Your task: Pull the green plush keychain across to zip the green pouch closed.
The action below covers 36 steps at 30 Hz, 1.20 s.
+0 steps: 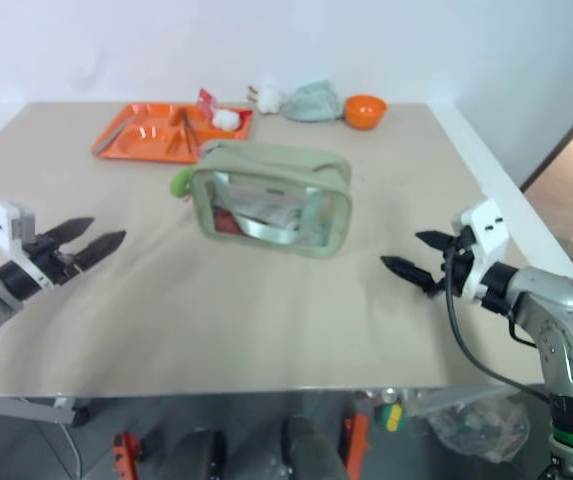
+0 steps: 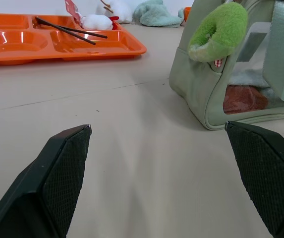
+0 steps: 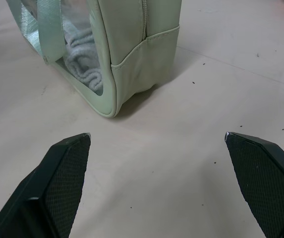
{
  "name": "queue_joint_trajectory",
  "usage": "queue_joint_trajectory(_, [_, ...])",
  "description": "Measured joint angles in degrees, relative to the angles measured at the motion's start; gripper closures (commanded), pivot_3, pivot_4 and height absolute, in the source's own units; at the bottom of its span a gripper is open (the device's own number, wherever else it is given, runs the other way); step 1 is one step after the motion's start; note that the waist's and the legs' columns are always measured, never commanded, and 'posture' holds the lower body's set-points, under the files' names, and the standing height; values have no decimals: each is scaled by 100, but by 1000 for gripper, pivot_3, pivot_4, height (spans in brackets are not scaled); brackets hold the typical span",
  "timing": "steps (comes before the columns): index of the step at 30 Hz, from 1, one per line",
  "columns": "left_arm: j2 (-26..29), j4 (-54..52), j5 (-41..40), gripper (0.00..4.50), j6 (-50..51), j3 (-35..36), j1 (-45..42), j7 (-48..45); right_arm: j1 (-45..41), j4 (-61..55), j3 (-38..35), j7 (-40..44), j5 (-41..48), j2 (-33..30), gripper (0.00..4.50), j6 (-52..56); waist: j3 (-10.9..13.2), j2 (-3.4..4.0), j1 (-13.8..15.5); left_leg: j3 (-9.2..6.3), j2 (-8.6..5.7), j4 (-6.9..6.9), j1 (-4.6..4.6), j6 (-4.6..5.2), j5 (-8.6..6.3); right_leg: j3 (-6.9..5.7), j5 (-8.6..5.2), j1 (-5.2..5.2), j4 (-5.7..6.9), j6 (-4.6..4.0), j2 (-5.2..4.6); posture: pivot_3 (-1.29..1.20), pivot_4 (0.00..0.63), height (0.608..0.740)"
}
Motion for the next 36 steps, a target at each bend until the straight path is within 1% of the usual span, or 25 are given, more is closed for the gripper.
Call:
queue_joint_trajectory(5, [75, 11, -154, 14, 264, 5, -85, 1, -78, 10, 2, 8, 0, -12, 0, 2, 0, 0, -1, 0, 0, 1, 0, 0, 0, 0, 1, 0, 0, 1, 0, 0, 150, 740])
queue_joint_trajectory(11, [153, 0, -275, 14, 362, 15, -273, -79, -552, 120, 18, 14, -5, -95, 0, 8, 0, 0, -3, 3, 0, 1, 1, 0, 0, 2, 2, 0, 0, 2, 1, 0, 150, 740])
queue_joint_trajectory(13, [161, -31, -352, 14, 418, 15, -410, -125, -918, 262, 31, -4, 7, -95, 0, 24, 0, 0, -1, 3, -1, 3, -2, 0, 0, 2, 3, -2, 1, 3, 1, 0, 150, 740])
queue_joint_trajectory(15, [212, -48, -457, 14, 579, -27, -746, -154, -1595, 497, 187, -8, 4, -89, 0, 58, 5, 5, -6, 8, 0, 13, -7, 2, 2, 5, 17, -7, 3, 3, 3, 0, 150, 740])
queue_joint_trajectory(17, [401, -159, -551, 14, 656, -182, -1240, -342, -2529, 646, 548, 68, -86, -83, 0, -24, 5, 5, -17, 9, 1, 12, -2, 3, 7, 7, 25, -4, 1, 3, 9, 0, 150, 740])
queue_joint_trajectory(19, [553, -346, -559, 14, 651, -304, -1494, -555, -3112, 754, 918, 223, -245, -87, 0, -157, 3, 5, -19, 11, 3, 3, 8, 4, 6, 9, 23, 1, -4, -1, 10, 0, 150, 740])
queue_joint_trajectory(20, [640, -380, -555, 14, 652, -415, -1618, -708, -3496, 970, 1220, 367, -393, -42, 0, -229, 3, 6, -21, 13, 3, 0, 8, 4, 5, 10, 21, 0, -5, -3, 10, 0, 150, 740])
queue_joint_trajectory(23, [651, -372, -561, 14, 733, -719, -1961, -1003, -4374, 1549, 1876, 687, -681, 307, 0, -368, 5, 8, -24, 18, 5, -1, -7, 5, 5, 13, 22, -15, -5, -2, 11, 0, 150, 740])
queue_joint_trajectory(24, [651, -357, -563, 14, 739, -797, -2109, -1128, -4740, 1754, 2188, 905, -829, 496, 0, -509, 5, 8, -22, 17, 8, -1, -9, 10, 2, 12, 19, -16, -5, -3, 13, 0, 150, 740])
queue_joint_trajectory(30, [661, -312, -557, 14, 740, -961, -2506, -1404, -5624, 2555, 3202, 1772, -1525, 1050, 0, -1220, 5, 9, -2, 15, 8, 4, -28, 36, -17, 7, 7, -24, -8, -6, 5, 0, 150, 740])
queue_joint_trajectory(32, [661, -313, -556, 14, 740, -970, -2509, -1436, -5731, 2832, 3405, 1989, -1747, 1161, 0, -1497, 5, 9, 2, 14, 4, 6, -36, 38, -19, 5, 13, -29, -8, -18, -3, 0, 150, 740])
queue_joint_trajectory(36, [652, -330, -557, 14, 744, -962, -2464, -1460, -5872, 3403, 3638, 2446, -2101, 1301, 0, -1995, 5, 8, 6, 14, -1, 21, -84, 37, -19, 4, 22, -70, -4, -25, -13, 0, 150, 740])
